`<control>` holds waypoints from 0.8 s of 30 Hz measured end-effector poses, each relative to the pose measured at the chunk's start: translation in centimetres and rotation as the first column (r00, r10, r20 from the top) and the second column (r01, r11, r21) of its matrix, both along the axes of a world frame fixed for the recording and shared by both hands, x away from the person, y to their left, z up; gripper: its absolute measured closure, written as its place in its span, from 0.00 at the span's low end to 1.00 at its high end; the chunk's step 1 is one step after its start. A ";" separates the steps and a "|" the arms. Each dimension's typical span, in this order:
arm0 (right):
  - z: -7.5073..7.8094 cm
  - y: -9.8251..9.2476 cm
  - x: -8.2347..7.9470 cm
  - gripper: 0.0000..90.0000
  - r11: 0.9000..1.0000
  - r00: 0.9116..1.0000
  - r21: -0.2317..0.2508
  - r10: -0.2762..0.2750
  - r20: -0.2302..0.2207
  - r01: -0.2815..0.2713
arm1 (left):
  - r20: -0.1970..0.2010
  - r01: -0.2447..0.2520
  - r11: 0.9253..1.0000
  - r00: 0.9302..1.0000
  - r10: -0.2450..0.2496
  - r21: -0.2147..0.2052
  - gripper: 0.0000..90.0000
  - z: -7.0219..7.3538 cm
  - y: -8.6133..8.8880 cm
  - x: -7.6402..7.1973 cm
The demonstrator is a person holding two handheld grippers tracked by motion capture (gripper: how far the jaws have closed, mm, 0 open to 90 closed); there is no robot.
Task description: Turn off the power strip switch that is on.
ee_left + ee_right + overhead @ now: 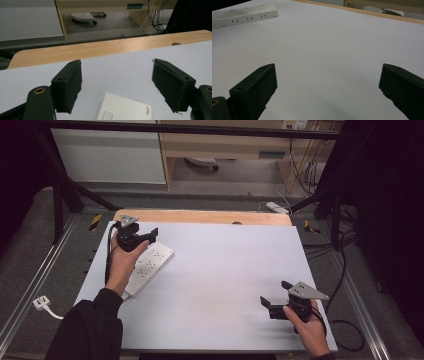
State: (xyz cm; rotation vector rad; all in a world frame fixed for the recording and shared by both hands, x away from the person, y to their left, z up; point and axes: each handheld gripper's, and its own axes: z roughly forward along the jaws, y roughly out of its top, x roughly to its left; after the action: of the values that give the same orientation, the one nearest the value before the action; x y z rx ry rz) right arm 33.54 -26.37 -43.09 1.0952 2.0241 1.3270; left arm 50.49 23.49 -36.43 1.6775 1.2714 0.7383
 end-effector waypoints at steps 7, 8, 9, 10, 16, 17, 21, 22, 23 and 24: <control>0.0 0.0 0.0 0.02 1.000 1.000 0.004 0.003 -0.002 -0.003 | -0.005 -0.006 1.000 1.000 0.006 0.005 0.44 -0.4 0.2 0.3; 0.0 0.0 0.0 0.02 1.000 1.000 0.005 0.002 -0.002 -0.002 | -0.004 -0.008 1.000 1.000 0.008 0.006 0.46 -0.4 0.2 0.4; 0.0 0.0 0.0 0.02 1.000 1.000 0.006 0.002 -0.002 -0.002 | -0.003 -0.009 1.000 1.000 0.009 0.008 0.49 -0.5 0.2 0.4; 0.1 0.0 -0.1 0.02 1.000 1.000 0.008 0.001 -0.003 -0.001 | -0.001 -0.011 1.000 1.000 0.011 0.005 0.52 -0.5 0.1 0.5; 0.1 0.0 -0.1 0.02 1.000 1.000 0.013 0.003 -0.006 -0.003 | -0.004 -0.014 1.000 1.000 0.014 -0.017 0.64 -0.9 0.0 0.8; 0.1 0.0 -0.1 0.02 1.000 1.000 0.012 0.004 -0.005 -0.004 | -0.003 -0.015 1.000 1.000 0.015 -0.018 0.67 -0.9 0.0 0.8; 0.1 -0.1 -0.1 0.02 1.000 1.000 0.014 0.006 -0.004 -0.006 | -0.001 -0.019 1.000 1.000 0.019 -0.025 0.73 -1.0 -0.1 1.0; 0.1 -0.1 -0.1 0.02 1.000 1.000 0.015 0.006 -0.004 -0.006 | -0.002 -0.019 0.999 1.000 0.019 -0.027 0.75 -1.1 -0.1 1.1; 0.1 -0.1 -0.1 0.02 1.000 1.000 0.015 0.007 -0.003 -0.007 | -0.004 -0.017 0.999 1.000 0.017 -0.031 0.77 -1.1 -0.1 1.1; 0.1 -0.1 -0.1 0.02 1.000 1.000 0.015 0.009 -0.002 -0.008 | -0.005 -0.016 0.999 1.000 0.016 -0.034 0.78 -1.2 -0.1 1.2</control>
State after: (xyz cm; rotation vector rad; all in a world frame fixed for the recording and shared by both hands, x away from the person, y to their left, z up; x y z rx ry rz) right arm 33.46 -26.45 -43.00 1.0962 2.0253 1.3483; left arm 51.64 23.41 -37.58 1.6443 1.2954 0.7187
